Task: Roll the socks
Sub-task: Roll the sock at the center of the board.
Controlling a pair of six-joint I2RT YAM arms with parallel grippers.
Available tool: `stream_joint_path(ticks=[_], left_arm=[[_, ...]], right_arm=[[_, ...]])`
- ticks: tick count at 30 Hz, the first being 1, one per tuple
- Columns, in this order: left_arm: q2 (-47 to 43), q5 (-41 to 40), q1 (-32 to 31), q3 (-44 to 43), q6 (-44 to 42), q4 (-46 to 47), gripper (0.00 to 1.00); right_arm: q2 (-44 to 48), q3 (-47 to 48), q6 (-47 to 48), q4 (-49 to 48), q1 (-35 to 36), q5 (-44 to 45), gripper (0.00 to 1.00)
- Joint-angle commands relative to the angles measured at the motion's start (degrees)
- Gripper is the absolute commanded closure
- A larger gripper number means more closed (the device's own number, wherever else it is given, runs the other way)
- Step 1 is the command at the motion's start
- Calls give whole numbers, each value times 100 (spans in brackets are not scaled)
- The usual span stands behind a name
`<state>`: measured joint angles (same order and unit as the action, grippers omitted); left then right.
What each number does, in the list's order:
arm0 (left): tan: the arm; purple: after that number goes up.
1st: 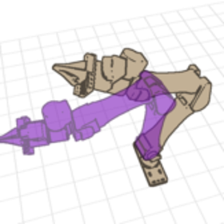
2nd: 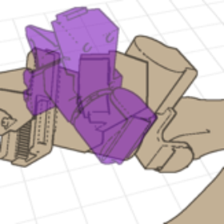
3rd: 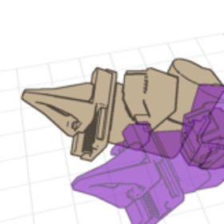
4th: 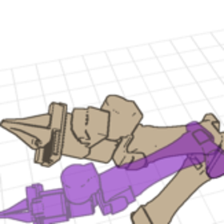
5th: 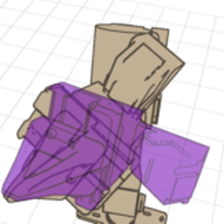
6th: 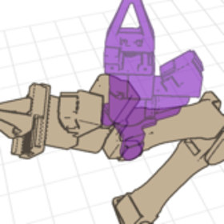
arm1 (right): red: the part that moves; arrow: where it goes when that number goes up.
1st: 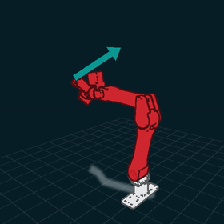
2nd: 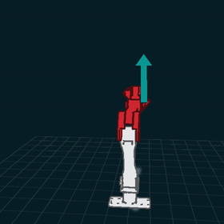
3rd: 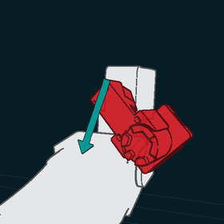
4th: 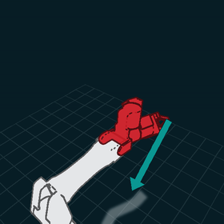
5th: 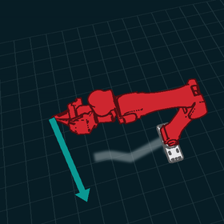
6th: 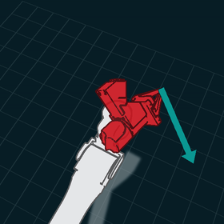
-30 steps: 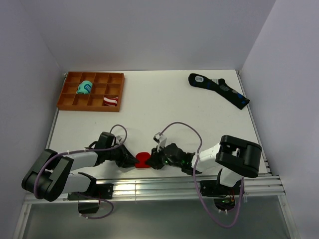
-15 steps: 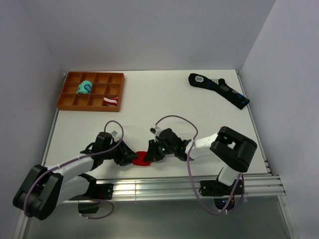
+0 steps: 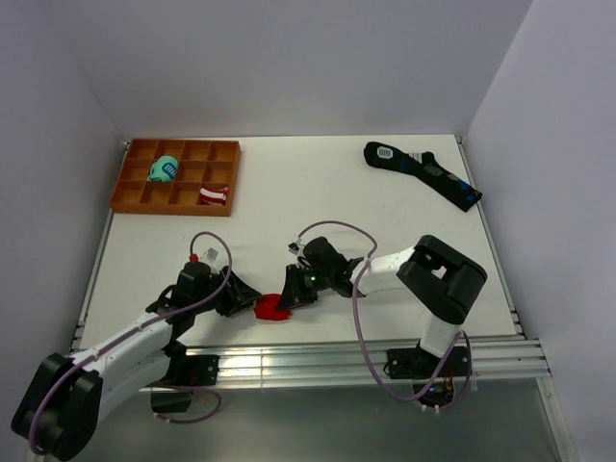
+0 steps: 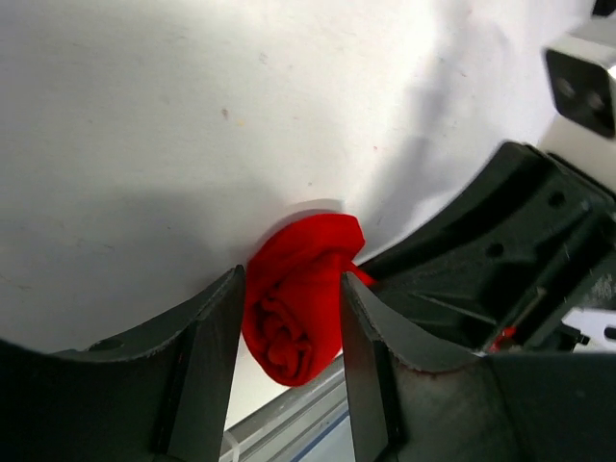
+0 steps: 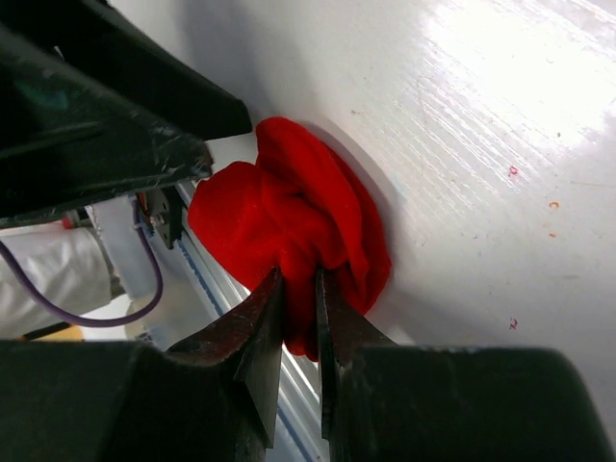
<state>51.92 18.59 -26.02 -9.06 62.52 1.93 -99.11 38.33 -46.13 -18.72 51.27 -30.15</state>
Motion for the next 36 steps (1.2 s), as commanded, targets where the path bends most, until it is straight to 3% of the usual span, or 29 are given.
stream_joint_path(ticks=[1, 15, 20, 36], left_arm=[[-462, -399, -175, 167, -170, 272, 51], [-1122, -1656, -1422, 835, -30, 1063, 50], [-1623, -1771, -1537, 888, -161, 1055, 49], [-1493, -2236, -2029, 1073, -284, 975, 50]], right_arm=[[-460, -98, 183, 1757, -73, 264, 88], [-943, 394, 394, 2645, -363, -17, 88], [-987, 474, 420, 2882, -450, -35, 88], [-1233, 896, 605, 3419, -583, -87, 88]])
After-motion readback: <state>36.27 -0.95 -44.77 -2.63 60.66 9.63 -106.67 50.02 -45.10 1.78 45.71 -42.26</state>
